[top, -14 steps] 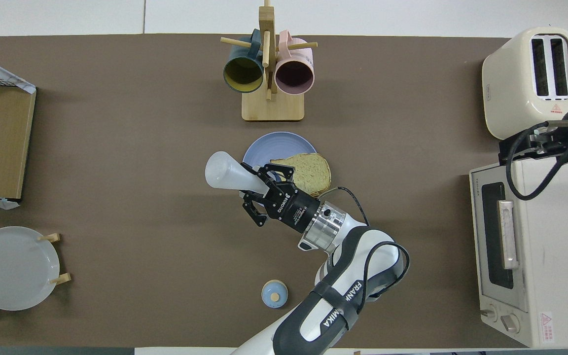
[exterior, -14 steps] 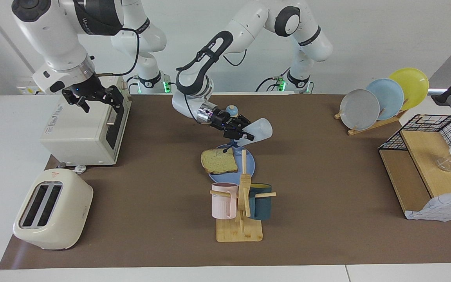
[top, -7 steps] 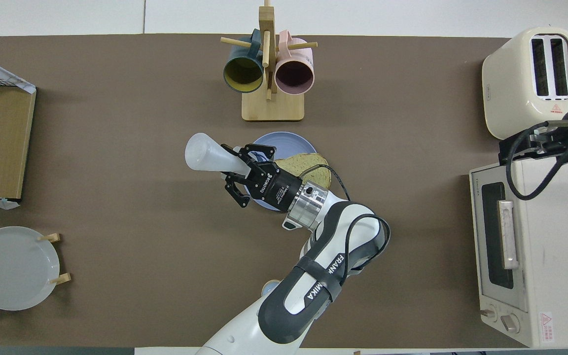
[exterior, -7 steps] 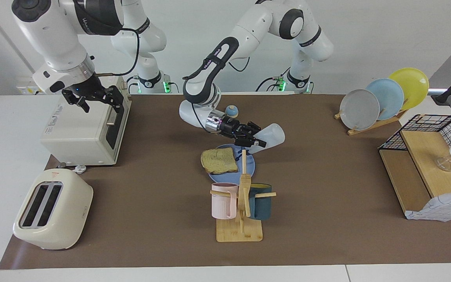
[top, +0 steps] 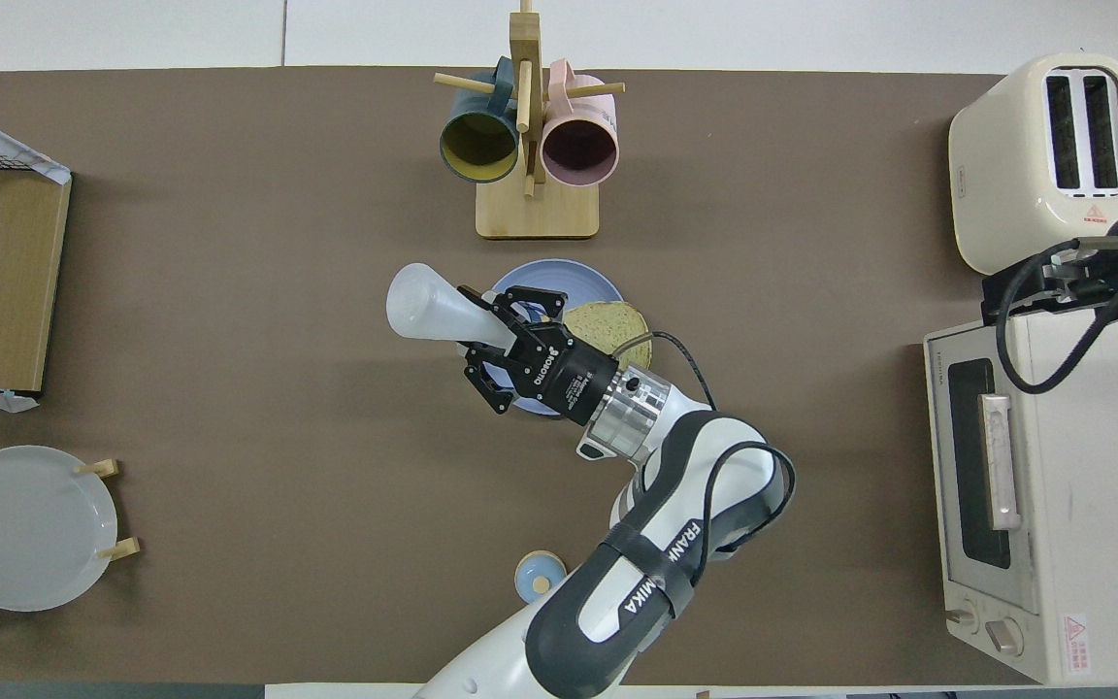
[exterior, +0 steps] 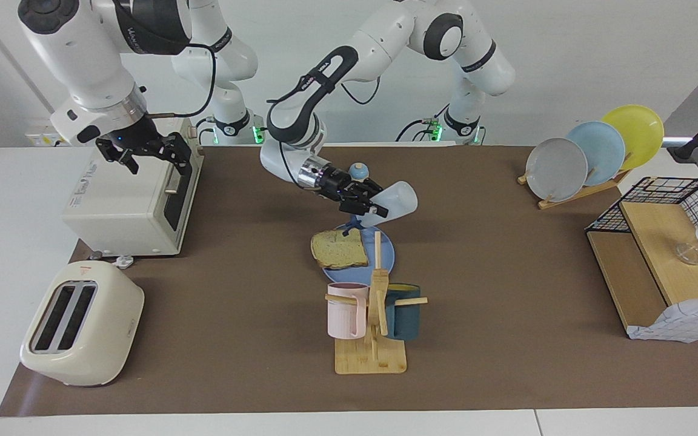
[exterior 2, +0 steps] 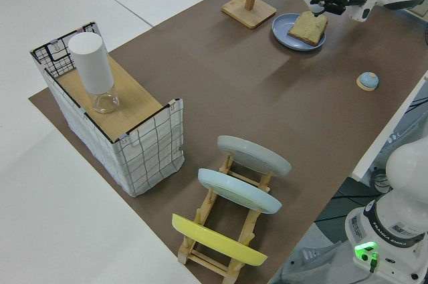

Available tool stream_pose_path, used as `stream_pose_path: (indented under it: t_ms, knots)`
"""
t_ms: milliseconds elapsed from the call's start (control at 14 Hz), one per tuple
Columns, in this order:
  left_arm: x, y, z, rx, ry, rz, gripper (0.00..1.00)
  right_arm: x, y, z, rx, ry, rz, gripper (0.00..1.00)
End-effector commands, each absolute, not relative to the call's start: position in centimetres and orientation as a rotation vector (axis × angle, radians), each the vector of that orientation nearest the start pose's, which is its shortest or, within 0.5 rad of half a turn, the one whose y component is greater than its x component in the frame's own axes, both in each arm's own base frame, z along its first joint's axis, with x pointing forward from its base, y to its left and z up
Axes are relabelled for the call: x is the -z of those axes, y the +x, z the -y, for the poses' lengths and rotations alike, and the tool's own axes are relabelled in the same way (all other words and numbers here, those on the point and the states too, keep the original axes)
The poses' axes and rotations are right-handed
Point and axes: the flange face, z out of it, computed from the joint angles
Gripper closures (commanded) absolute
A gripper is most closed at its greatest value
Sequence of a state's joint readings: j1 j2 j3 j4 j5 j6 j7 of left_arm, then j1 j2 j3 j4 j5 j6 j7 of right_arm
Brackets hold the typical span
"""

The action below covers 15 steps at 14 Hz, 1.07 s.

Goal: Put bread on plate and add seasoning

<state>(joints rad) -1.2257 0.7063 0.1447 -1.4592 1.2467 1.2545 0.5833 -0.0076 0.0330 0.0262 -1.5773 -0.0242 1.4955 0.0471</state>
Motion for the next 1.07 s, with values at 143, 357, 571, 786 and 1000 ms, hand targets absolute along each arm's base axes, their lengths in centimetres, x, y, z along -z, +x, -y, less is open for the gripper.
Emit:
stream_pose_path:
  t_ms: [143,357,571,786,1000]
  knots:
    - [-32.6,40.0,53.3,-0.431,-0.958,-1.255,1.0,-59.9,55.0,-0.4,-0.176,-3.161,-0.02,0.0]
    - [-32.1,42.4,51.6,-0.462,-0.979,-1.243,1.0,-59.9,55.0,-0.4,-0.176,-3.161,-0.022,0.0]
    - [-31.4,45.5,49.5,-0.482,-1.003,-1.248,1.0,-59.9,55.0,-0.4,-0.176,-3.161,-0.02,0.0]
    - [-30.9,47.5,47.7,-0.506,-1.021,-1.24,1.0,-59.9,55.0,-0.4,-0.176,-3.161,-0.022,0.0]
    - [-30.7,47.5,47.6,-0.518,-1.028,-1.244,1.0,-59.9,55.0,-0.4,-0.176,-3.161,-0.022,0.0]
